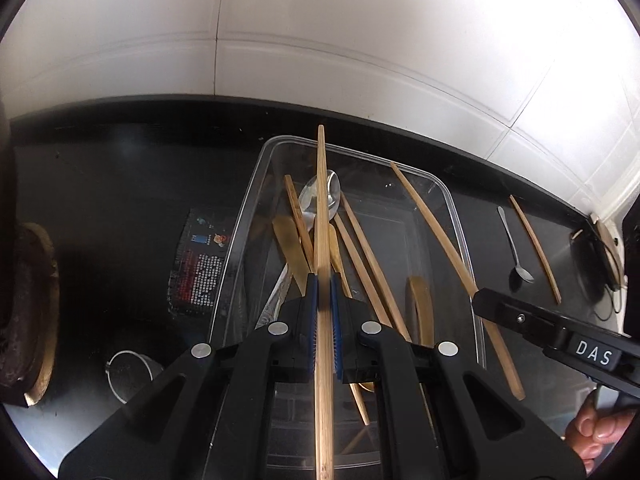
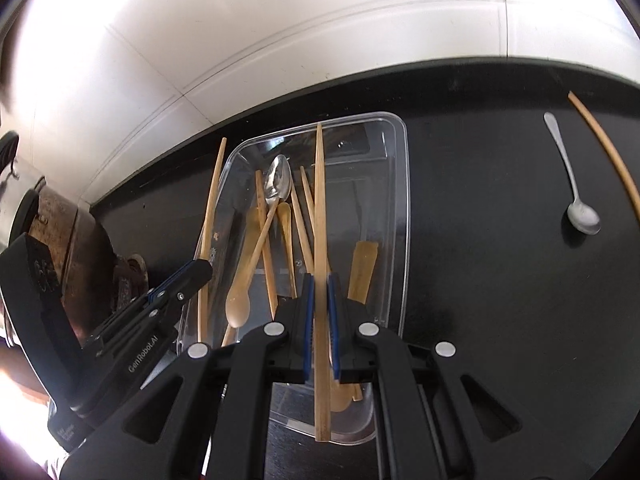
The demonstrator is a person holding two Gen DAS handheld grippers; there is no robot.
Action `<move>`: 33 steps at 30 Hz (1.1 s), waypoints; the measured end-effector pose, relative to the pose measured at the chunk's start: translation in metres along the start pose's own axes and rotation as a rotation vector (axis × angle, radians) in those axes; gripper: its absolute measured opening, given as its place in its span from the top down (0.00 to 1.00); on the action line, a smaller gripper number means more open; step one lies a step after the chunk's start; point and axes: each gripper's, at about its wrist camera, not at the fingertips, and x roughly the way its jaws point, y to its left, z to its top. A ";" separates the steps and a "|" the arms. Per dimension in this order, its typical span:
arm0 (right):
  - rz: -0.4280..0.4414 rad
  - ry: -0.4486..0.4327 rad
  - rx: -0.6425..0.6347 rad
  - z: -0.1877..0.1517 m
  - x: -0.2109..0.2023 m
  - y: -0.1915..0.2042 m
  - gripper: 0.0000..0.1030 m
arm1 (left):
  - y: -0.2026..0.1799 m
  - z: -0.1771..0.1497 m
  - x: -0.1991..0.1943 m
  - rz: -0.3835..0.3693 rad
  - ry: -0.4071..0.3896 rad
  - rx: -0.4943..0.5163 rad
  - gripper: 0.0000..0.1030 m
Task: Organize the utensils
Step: 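Release both chopsticks into the clear tray by opening both tools, then move both open tools back to the last chopsticks and spoon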
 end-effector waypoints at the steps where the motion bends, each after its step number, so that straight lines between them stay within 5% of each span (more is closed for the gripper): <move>1: 0.009 0.002 0.015 0.000 0.002 -0.001 0.93 | 0.002 0.003 0.004 -0.025 0.027 -0.005 0.95; 3: 0.031 -0.010 0.058 0.000 0.001 -0.005 0.93 | 0.007 0.008 0.012 -0.053 0.070 -0.026 0.94; 4: 0.049 -0.031 0.087 0.002 -0.001 -0.008 0.91 | 0.012 0.012 0.012 -0.063 0.073 -0.053 0.82; 5: 0.061 -0.054 0.119 0.002 -0.006 -0.013 0.84 | 0.014 0.015 0.010 -0.061 0.069 -0.065 0.41; 6: 0.066 -0.088 0.156 0.004 -0.015 -0.021 0.44 | 0.014 0.017 0.005 -0.064 0.045 -0.075 0.15; 7: 0.072 -0.139 0.184 0.005 -0.026 -0.029 0.05 | 0.015 0.021 -0.002 -0.077 0.002 -0.075 0.06; 9: 0.063 -0.275 0.236 0.009 -0.056 -0.049 0.07 | 0.009 0.028 -0.007 -0.058 -0.023 -0.046 0.06; 15: -0.044 -0.457 0.376 0.006 -0.113 -0.114 0.07 | -0.024 0.032 -0.013 0.033 -0.083 0.047 0.06; 21: -0.302 -0.371 0.423 -0.014 -0.116 -0.179 0.07 | -0.074 0.029 -0.004 0.006 -0.082 0.100 0.06; 27: -0.576 -0.304 0.228 -0.024 -0.123 -0.220 0.07 | -0.149 0.005 0.031 -0.028 0.008 0.201 0.06; 33: -0.655 -0.268 0.134 -0.018 -0.133 -0.282 0.07 | -0.220 -0.018 0.069 -0.039 0.102 0.249 0.06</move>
